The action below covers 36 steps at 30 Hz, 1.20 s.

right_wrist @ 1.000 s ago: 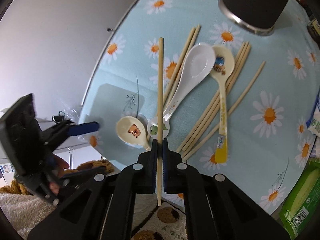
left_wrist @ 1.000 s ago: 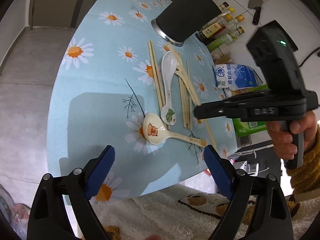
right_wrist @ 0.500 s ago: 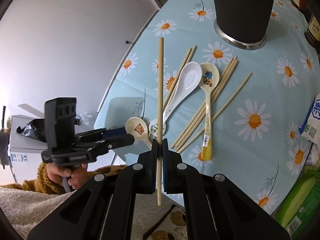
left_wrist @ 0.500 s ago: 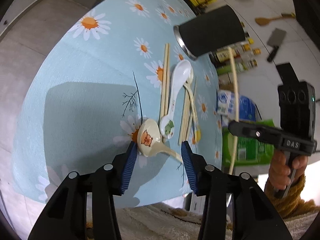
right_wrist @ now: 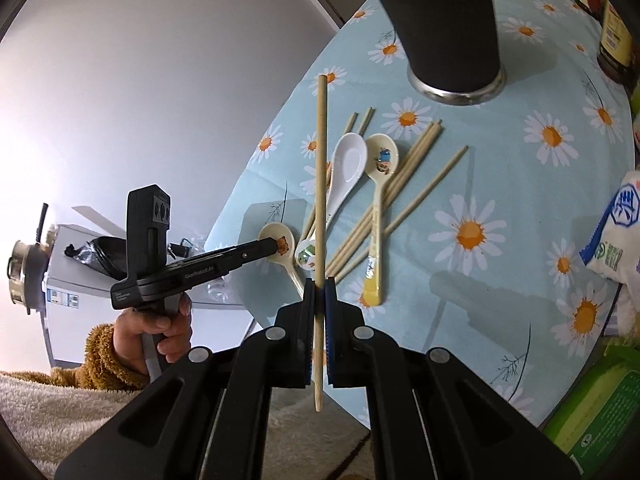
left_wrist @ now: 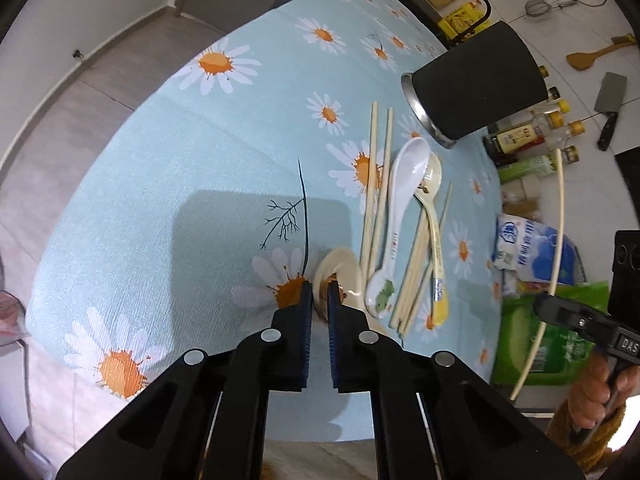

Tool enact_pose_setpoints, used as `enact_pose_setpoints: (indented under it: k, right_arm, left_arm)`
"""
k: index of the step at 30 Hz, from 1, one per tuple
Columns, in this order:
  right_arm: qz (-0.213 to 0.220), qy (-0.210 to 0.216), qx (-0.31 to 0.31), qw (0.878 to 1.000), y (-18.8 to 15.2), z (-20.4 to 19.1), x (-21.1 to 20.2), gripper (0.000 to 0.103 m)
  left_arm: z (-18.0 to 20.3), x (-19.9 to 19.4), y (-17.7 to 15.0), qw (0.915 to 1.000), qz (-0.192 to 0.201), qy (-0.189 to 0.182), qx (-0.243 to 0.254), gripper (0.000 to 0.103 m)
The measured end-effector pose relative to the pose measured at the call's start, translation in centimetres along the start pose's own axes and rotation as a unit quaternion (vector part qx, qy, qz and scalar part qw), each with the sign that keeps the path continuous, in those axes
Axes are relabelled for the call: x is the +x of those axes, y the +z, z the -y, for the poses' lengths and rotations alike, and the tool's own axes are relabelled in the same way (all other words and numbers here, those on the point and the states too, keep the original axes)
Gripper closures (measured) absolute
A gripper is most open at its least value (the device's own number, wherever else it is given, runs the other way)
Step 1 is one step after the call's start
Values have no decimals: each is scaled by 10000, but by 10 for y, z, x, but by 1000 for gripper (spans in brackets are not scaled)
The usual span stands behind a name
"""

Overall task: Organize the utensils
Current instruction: 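Grasp the cream bear-picture spoon with the left tool while the right tool holds the chopstick, then lift the chopstick and spoon and carry both tools over the black cup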

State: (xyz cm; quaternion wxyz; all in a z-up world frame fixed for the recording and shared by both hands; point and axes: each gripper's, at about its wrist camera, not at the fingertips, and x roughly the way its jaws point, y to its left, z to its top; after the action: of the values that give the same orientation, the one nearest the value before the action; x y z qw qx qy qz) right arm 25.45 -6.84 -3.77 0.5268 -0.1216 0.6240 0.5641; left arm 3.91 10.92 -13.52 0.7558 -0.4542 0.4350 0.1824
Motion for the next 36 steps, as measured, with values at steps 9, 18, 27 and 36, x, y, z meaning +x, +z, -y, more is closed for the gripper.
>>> enact_pose_setpoints:
  k: [9, 18, 27, 36]
  right_arm:
    - [152, 220, 153, 9995, -4, 12, 0, 97]
    - [580, -8, 471, 9972, 1, 8, -3, 97]
    - [1173, -364, 649, 9903, 14, -5, -7, 97]
    - [1990, -646, 651, 9757, 30, -21, -15, 97]
  left_arm:
    - [17, -9, 9, 9986, 117, 270, 440, 98]
    - [34, -28, 41, 9930, 219, 49, 1160, 100]
    - [58, -50, 81, 9769, 431, -358, 2060, 100]
    - [88, -75, 114, 9481, 878, -653, 2984, 100]
